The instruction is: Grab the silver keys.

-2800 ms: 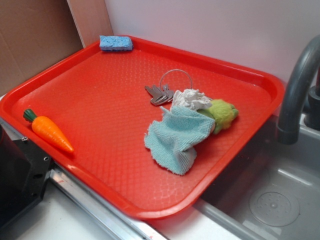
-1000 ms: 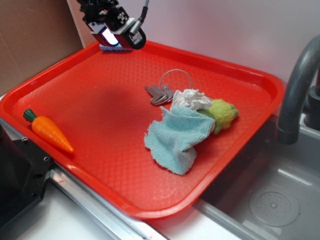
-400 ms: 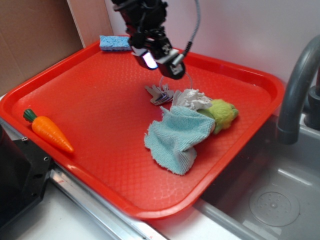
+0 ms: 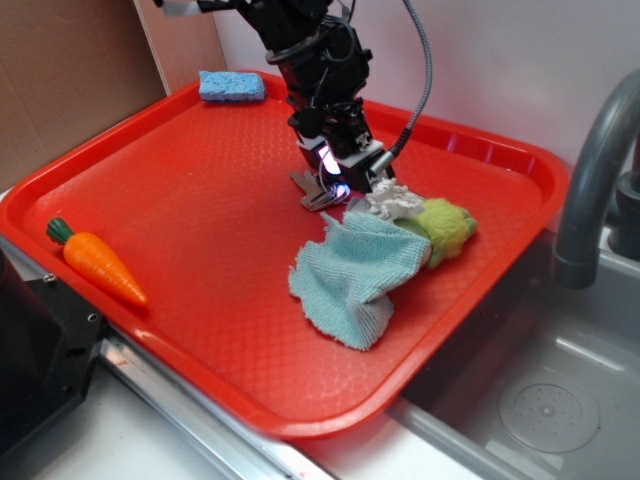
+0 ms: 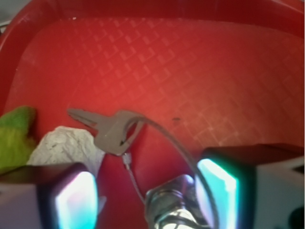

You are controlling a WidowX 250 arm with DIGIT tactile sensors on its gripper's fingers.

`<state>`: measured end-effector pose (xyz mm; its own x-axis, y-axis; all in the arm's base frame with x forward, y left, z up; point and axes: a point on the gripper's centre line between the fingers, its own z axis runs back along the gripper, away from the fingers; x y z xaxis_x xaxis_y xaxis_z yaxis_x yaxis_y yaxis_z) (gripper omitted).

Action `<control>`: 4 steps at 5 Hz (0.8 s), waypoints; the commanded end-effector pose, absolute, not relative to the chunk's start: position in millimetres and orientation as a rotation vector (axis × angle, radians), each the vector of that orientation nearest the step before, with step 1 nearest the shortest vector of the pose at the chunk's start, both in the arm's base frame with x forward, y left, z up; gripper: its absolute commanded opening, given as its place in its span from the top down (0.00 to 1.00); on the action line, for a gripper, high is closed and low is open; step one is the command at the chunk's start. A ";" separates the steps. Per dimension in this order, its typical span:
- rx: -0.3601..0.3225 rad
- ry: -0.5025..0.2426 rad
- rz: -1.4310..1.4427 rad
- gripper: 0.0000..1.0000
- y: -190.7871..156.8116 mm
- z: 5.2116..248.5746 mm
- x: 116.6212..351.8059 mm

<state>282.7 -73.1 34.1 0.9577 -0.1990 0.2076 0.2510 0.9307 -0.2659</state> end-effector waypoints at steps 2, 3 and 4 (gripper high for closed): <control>-0.150 -0.282 -0.102 1.00 -49.6 84.3 267.3; -0.043 -0.333 0.069 1.00 -24.7 106.8 247.2; 0.084 -0.345 0.303 1.00 9.0 148.2 221.5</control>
